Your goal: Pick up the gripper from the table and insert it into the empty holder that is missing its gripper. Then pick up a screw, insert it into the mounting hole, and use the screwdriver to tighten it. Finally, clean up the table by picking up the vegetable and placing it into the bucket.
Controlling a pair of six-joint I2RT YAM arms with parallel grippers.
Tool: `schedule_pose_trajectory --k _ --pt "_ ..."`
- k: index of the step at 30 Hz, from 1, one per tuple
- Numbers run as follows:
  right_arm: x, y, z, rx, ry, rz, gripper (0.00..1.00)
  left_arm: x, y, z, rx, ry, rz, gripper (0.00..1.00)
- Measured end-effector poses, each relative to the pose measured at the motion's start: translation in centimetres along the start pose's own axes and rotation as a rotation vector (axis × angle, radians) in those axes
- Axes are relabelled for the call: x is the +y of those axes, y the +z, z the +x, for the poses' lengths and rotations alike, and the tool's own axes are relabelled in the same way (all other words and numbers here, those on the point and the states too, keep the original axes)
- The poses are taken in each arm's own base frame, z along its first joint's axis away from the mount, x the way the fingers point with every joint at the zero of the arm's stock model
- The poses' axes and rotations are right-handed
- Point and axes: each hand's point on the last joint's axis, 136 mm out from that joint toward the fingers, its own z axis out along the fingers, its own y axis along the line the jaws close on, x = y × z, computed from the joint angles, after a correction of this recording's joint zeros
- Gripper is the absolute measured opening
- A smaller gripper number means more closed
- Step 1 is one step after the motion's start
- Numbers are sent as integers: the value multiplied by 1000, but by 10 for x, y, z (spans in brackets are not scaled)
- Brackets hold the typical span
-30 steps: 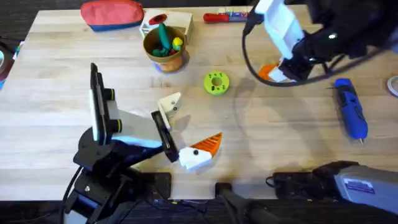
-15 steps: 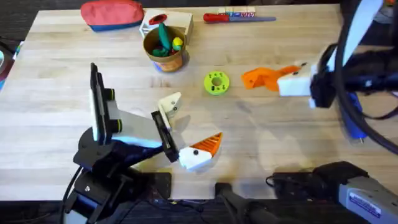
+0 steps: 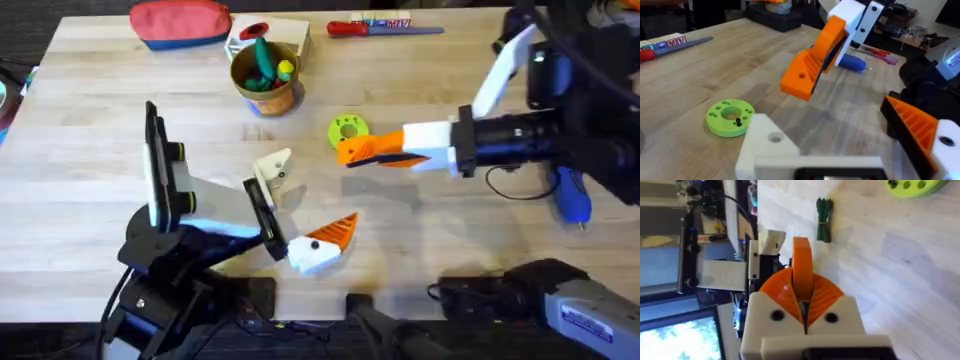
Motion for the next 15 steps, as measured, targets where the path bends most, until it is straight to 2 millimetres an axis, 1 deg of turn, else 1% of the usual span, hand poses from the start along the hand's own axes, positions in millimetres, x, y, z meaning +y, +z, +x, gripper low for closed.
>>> schedule_pose_trajectory --k 3,7,12,15 --pt "3 14 3 71 60 -51 4 0 0 0 0 0 0 987" --pt "10 32 0 165 99 -164 4 0 0 0 0 0 0 988" --pt "9 46 5 278 200 -238 4 0 0 0 0 0 0 988" --pt "11 52 12 332 223 -264 4 0 0 0 0 0 0 987"
